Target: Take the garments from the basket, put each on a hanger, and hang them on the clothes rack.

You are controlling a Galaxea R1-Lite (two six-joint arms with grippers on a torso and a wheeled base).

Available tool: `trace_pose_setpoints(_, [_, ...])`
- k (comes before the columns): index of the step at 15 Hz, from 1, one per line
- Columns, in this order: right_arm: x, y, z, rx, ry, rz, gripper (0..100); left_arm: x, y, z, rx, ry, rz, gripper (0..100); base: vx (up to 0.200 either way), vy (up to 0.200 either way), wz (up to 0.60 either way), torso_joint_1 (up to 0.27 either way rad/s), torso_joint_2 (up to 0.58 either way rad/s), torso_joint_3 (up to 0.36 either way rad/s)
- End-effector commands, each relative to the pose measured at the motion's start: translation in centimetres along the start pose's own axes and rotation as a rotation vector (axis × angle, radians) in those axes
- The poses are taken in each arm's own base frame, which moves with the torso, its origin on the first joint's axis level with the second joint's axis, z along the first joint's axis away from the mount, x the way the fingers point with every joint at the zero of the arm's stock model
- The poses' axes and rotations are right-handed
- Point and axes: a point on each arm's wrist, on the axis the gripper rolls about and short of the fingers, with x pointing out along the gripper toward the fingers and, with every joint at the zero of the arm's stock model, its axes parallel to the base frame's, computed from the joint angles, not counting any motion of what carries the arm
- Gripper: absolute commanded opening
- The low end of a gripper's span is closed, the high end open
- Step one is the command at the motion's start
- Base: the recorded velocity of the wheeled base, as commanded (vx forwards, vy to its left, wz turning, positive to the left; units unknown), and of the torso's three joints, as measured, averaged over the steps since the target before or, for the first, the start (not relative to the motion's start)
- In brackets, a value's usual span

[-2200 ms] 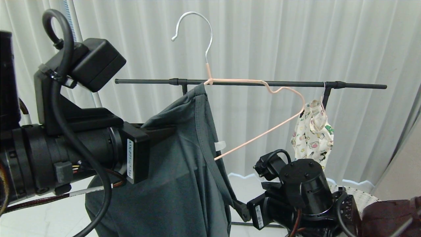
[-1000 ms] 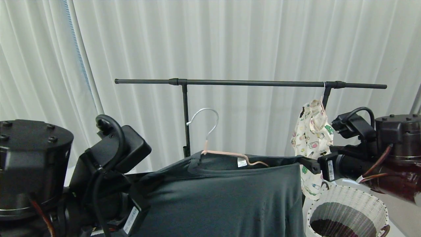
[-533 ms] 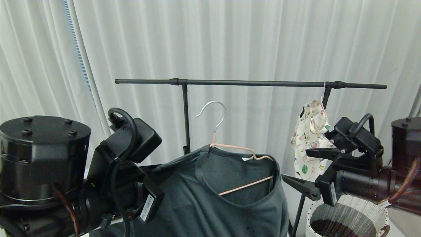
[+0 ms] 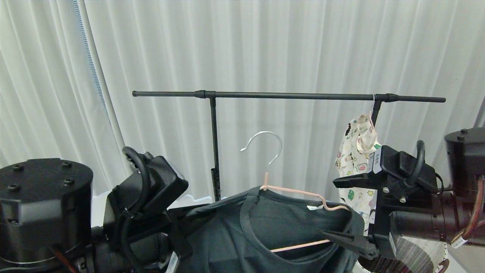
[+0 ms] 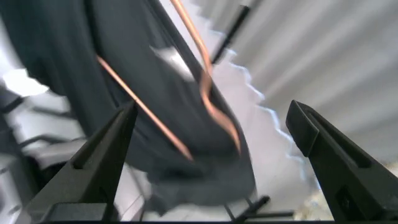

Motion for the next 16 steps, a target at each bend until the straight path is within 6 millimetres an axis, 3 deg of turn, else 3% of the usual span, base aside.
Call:
trace_pose_setpoints(1, [0.8, 0.4, 1.4, -0.045, 0.009, 0.090, 100, -0.2, -0.4, -0.9, 0.046, 0.014, -0.017, 0, 0.000, 0.000, 0.00, 0.000, 0.00, 0.000])
trace_pose_setpoints(5, [2.9, 2.0, 1.8, -0.063, 0.075, 0.247, 100, -0.5, -0.9, -0.7, 0.143, -0.017, -0.065, 0, 0.000, 0.000, 0.00, 0.000, 0.00, 0.000])
trace_pose_setpoints(8, [4.5, 2.1, 1.5, -0.028, 0.113, 0.283, 100, -0.8, -1.0, -0.5, 0.184, -0.043, -0.065, 0, 0.000, 0.000, 0.00, 0.000, 0.00, 0.000])
trace_pose_setpoints(16, [4.8, 2.1, 1.0, 0.030, 0.152, 0.292, 100, -1.0, -0.9, -0.2, 0.191, -0.066, -0.056, 0, 0.000, 0.000, 0.00, 0.000, 0.00, 0.000])
